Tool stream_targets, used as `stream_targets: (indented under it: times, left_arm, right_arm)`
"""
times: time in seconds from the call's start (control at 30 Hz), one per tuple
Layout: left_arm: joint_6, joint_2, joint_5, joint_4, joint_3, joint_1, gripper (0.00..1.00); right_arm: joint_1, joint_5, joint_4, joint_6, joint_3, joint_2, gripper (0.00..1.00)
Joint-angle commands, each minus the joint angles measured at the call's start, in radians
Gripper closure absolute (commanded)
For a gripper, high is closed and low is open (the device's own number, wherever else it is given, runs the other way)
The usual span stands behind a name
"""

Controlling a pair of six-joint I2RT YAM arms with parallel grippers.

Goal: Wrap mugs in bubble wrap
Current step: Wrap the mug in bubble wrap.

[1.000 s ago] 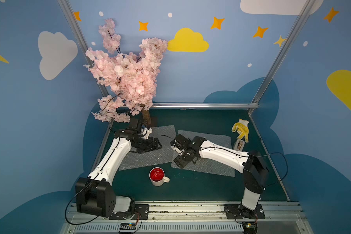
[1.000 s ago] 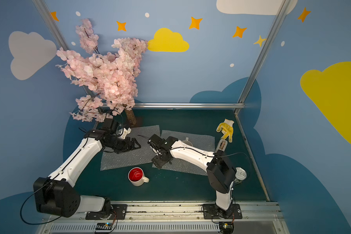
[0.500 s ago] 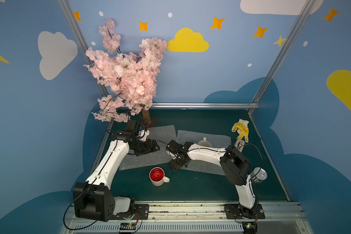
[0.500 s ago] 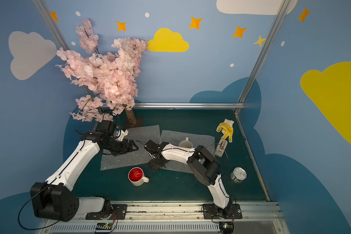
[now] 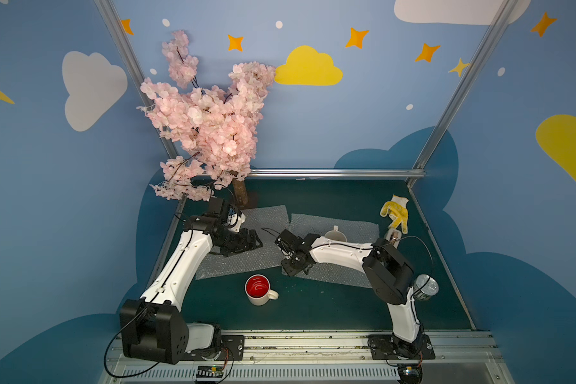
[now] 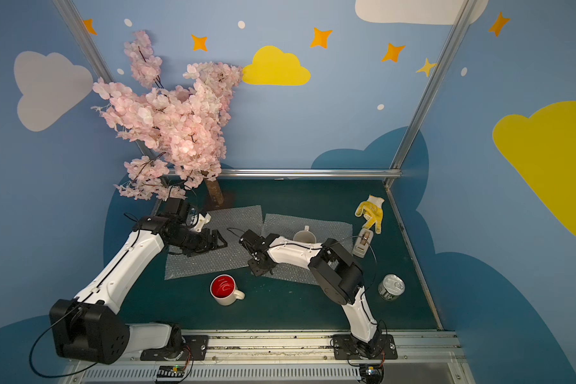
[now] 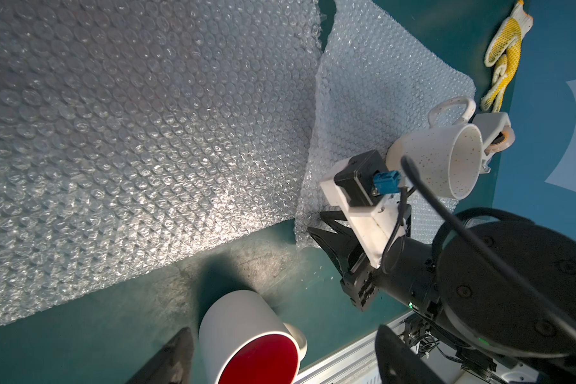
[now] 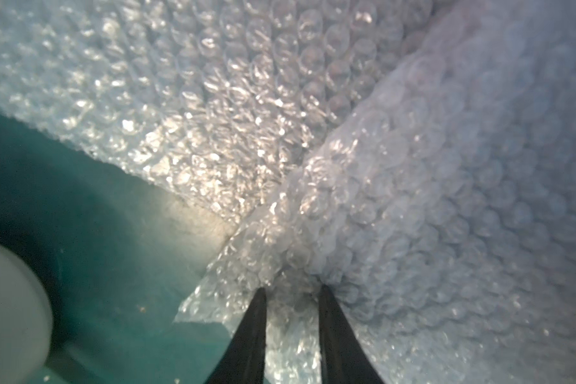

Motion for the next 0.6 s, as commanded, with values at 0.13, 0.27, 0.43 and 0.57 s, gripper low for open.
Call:
stream_targets:
  times: [0.13, 0.27, 0.43, 0.57]
  left_arm:
    - [0.003, -0.017, 0.021, -0.02, -0.02, 0.0, 0.15]
    - [0.002, -0.011, 0.027, -0.014, -0.018, -0.004, 0.15]
    - [0.01, -0.018, 0.023, -0.021, -0.018, -0.005, 0.15]
    - [0.013, -0.018, 0.024, -0.024, -0.015, -0.004, 0.15]
  right_arm:
    - [0.012, -0.021, -0.014, 0.009, -0.019, -0.042, 0.19]
    - [0.033, 0.029, -0.045, 0.028, 0.009, 0.006, 0.23]
    - [0.033, 0.085, -0.051, 0.073, 0.0, 0.019, 0.44]
    - [0.032, 0.096, -0.045, 0.079, -0.01, 0.019, 0.61]
